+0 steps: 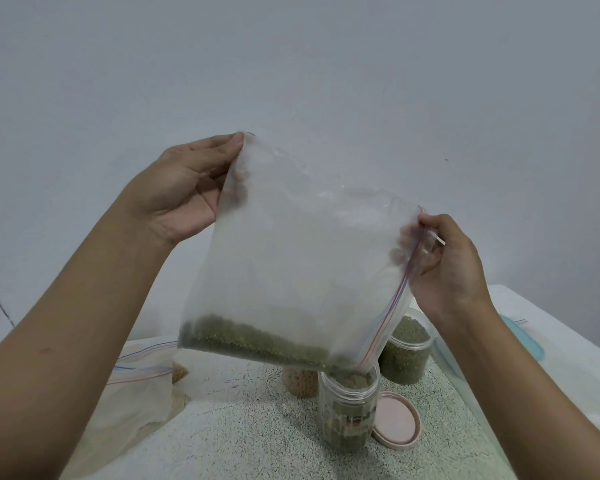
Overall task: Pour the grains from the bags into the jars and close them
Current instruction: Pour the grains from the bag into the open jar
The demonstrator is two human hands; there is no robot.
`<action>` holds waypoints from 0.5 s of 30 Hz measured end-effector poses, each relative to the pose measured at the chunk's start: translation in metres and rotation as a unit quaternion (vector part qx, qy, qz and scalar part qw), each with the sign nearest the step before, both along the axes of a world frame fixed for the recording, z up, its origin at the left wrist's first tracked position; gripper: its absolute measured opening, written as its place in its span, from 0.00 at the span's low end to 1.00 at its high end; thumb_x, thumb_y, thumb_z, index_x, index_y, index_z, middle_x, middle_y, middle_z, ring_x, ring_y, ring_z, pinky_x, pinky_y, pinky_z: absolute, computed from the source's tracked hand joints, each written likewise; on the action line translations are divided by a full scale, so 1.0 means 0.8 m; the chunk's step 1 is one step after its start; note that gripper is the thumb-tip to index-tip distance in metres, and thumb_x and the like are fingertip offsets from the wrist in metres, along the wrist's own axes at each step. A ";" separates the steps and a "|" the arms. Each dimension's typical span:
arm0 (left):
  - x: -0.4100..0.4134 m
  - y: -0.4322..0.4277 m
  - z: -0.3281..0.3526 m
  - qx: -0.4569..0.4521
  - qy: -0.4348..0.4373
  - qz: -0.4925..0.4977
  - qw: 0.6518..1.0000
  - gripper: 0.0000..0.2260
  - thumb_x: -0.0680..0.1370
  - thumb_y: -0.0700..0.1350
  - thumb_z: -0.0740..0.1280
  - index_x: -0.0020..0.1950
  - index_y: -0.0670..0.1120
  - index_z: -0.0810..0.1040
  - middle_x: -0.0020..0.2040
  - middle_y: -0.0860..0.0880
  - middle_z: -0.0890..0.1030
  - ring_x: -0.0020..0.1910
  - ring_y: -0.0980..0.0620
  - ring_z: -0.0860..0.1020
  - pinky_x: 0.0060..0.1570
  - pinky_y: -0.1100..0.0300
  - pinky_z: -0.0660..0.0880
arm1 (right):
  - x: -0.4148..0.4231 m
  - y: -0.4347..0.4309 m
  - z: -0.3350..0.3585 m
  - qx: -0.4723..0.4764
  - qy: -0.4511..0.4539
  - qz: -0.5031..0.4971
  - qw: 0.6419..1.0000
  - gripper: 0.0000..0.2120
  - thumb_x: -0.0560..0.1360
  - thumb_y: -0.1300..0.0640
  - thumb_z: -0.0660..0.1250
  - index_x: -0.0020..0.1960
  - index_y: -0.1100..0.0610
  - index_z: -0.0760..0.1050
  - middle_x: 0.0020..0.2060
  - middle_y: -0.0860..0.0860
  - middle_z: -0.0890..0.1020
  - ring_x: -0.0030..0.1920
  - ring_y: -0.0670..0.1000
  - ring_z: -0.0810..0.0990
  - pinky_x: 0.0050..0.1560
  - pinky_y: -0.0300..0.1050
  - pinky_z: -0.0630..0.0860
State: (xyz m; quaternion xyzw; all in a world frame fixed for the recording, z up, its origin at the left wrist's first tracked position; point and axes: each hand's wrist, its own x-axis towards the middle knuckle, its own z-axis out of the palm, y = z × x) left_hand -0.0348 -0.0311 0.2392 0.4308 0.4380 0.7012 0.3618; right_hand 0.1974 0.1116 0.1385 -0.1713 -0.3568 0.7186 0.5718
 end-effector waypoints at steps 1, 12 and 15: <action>-0.001 0.001 0.000 0.001 -0.001 0.001 1.000 0.10 0.75 0.43 0.68 0.40 0.46 0.89 0.43 0.49 0.86 0.44 0.55 0.84 0.49 0.60 0.82 | 0.000 0.001 0.000 0.004 0.000 0.001 1.000 0.06 0.78 0.62 0.64 0.48 0.56 0.80 0.32 0.50 0.79 0.32 0.48 0.77 0.32 0.42 0.72; -0.008 0.008 0.007 0.004 0.001 0.007 1.000 0.08 0.74 0.42 0.69 0.42 0.44 0.89 0.44 0.48 0.87 0.44 0.54 0.85 0.46 0.60 0.82 | -0.003 0.001 -0.003 0.000 0.000 0.007 1.000 0.05 0.78 0.62 0.64 0.48 0.56 0.79 0.33 0.50 0.79 0.32 0.48 0.77 0.34 0.42 0.72; -0.009 0.009 0.009 0.008 -0.006 0.011 1.000 0.08 0.74 0.42 0.69 0.41 0.44 0.89 0.43 0.48 0.87 0.44 0.54 0.85 0.46 0.60 0.82 | -0.004 0.000 -0.002 0.008 0.005 0.020 1.000 0.05 0.79 0.62 0.65 0.48 0.56 0.79 0.33 0.49 0.79 0.33 0.47 0.78 0.34 0.42 0.73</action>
